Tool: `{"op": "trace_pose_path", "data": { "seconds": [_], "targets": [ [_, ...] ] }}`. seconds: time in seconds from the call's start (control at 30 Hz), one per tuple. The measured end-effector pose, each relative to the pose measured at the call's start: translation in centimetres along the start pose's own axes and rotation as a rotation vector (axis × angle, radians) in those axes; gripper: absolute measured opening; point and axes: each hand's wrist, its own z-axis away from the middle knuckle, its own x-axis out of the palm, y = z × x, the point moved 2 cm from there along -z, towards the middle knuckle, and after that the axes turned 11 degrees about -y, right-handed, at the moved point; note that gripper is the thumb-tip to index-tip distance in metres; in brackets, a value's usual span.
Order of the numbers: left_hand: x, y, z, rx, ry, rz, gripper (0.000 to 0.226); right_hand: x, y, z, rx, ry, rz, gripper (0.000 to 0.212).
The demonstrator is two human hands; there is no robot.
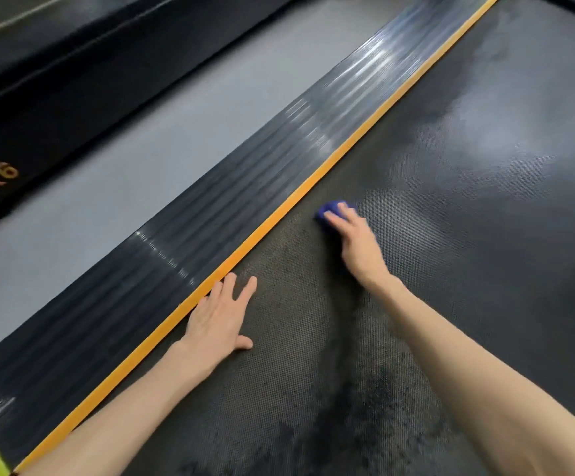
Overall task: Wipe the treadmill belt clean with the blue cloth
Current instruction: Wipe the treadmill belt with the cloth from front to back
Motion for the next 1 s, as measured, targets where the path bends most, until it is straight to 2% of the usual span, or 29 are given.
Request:
{"op": "trace_pose_path", "data": {
  "seconds": [0.03, 0.07, 0.1, 0.13, 0.2, 0.27, 0.37, 0.43, 0.53, 0.57, 0.63, 0.7, 0.8, 0.87, 0.93, 1.0],
  "targets": [
    [0.0, 0.0, 0.0, -0.004, -0.007, 0.027, 0.107, -0.3, 0.4, -0.4, 0.192, 0.064, -0.054, 0.061],
    [0.1, 0.0, 0.0, -0.013, 0.002, 0.048, 0.108, 0.1, 0.0, -0.6, 0.296, 0.111, -0.091, 0.061],
    [0.2, 0.0, 0.0, -0.026, 0.018, 0.055, 0.107, 0.9, -1.2, -0.5, 0.311, 0.129, -0.102, 0.061],
    [0.4, 0.0, -0.1, -0.039, 0.031, 0.054, 0.105, 2.1, -2.5, 0.0, 0.263, 0.109, -0.096, 0.061],
    [0.6, 0.3, -0.4, -0.069, 0.046, 0.029, 0.099, 4.8, -5.2, 2.0, 0.043, 0.035, -0.104, 0.063],
    [0.6, 0.7, -0.7, -0.090, 0.059, -0.008, 0.094, 6.9, -6.9, 4.5, -0.138, -0.110, -0.087, 0.068],
    [0.5, 0.7, -1.1, -0.075, 0.064, -0.018, 0.089, 5.5, -5.5, 4.8, -0.367, -0.253, 0.069, 0.075],
    [0.6, 0.3, -1.1, -0.056, 0.055, 0.020, 0.093, 3.1, -3.2, 2.8, -0.268, -0.206, 0.111, 0.075],
    [0.9, -0.2, -1.0, -0.030, 0.033, 0.112, 0.098, 0.3, -0.6, 0.4, 0.145, -0.027, -0.005, 0.074],
    [1.0, -0.2, -1.0, -0.030, 0.026, 0.129, 0.098, 0.4, -0.8, 0.3, 0.223, 0.026, -0.034, 0.073],
    [1.1, -0.2, -1.1, -0.030, 0.023, 0.135, 0.099, 1.6, -2.4, 1.0, 0.255, 0.073, -0.052, 0.073],
    [1.2, -0.2, -1.1, -0.040, 0.034, 0.123, 0.101, 3.6, -4.7, 2.8, 0.128, 0.052, -0.043, 0.073],
    [1.2, 0.0, -0.9, -0.049, 0.035, 0.093, 0.102, 5.9, -7.0, 5.6, -0.153, -0.152, 0.013, 0.079],
    [1.1, 0.2, -0.7, -0.060, 0.022, 0.076, 0.103, 5.7, -6.6, 5.5, -0.268, -0.238, 0.113, 0.083],
    [0.9, 0.3, -0.5, -0.060, 0.016, 0.073, 0.103, 5.0, -5.6, 4.6, -0.265, -0.266, 0.181, 0.084],
    [0.9, 0.1, 0.0, -0.048, 0.025, 0.098, 0.102, 4.0, -4.6, 3.3, -0.185, -0.225, 0.182, 0.081]
  ]
}}
